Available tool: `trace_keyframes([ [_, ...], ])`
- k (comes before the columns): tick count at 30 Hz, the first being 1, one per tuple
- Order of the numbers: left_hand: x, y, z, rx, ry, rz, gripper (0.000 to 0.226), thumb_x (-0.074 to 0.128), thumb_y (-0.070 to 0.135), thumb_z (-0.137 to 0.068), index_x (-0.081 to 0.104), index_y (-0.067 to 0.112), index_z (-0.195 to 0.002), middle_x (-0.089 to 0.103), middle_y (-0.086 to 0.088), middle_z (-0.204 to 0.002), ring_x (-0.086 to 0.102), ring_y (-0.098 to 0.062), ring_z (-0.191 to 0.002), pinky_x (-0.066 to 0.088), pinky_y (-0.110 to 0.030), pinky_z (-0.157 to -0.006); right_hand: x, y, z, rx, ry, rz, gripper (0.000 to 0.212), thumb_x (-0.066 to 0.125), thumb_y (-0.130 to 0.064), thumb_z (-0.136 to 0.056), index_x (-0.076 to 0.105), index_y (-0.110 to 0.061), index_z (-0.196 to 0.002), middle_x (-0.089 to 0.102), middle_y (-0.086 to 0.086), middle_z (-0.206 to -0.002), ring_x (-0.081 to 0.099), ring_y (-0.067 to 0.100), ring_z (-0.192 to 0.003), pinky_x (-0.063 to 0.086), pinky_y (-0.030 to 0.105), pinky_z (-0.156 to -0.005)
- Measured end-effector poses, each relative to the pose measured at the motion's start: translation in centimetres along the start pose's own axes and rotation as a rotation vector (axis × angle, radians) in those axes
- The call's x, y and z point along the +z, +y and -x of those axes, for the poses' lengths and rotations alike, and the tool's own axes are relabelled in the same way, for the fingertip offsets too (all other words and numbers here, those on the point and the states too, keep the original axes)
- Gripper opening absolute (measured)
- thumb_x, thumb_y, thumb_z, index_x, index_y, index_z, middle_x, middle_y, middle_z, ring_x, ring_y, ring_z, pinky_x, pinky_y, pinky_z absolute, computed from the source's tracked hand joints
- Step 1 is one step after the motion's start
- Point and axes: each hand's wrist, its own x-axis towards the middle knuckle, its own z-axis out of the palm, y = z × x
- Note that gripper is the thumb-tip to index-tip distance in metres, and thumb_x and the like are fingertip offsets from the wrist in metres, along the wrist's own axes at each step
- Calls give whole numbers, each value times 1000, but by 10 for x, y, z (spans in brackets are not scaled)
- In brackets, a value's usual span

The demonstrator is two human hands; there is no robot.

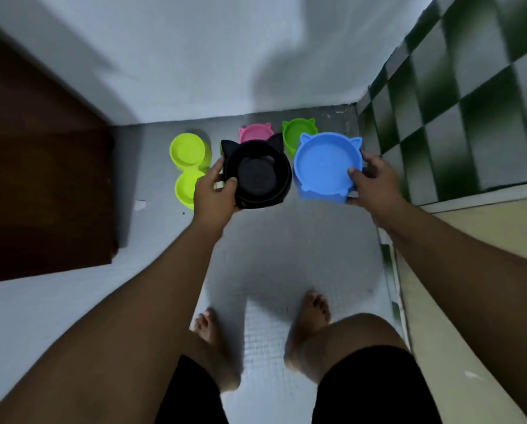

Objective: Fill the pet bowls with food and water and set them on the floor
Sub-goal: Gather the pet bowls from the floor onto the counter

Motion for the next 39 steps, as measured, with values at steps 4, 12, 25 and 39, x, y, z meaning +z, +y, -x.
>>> trace_keyframes([
  [4,-30,92,83,7,-27,47,52,56,4,-103,51,24,-150,59,1,-114,64,-6,-85,65,-36,-70,-36,-78,108,-24,44,-65,43,61,-13,-98,52,-26,-138,58,7,-135,61,32,-115,63,37,-61],
  [12,-79,226,215,120,-222,-27,48,59,5,-102,57,29,-143,63,1,-118,68,-6,-90,62,-33,-66,-85,-145,293,-143,236,-235,43,68,-17,-93,59,-27,-134,64,2,-127,63,32,-115,60,56,-73],
  [25,-91,210,400,213,-335,-6,44,64,8,-99,63,29,-137,64,-9,-130,66,-29,-118,64,-50,-75,-184,-95,503,-274,316,-373,47,66,-17,-95,53,-22,-140,61,11,-125,63,30,-110,63,46,-69],
  [39,-63,143,544,225,-757,-251,39,59,10,-102,60,33,-134,64,0,-129,65,-20,-115,63,-48,-77,-230,59,715,-219,728,-642,43,66,-16,-95,57,-23,-137,64,10,-121,68,29,-102,62,48,-65],
])
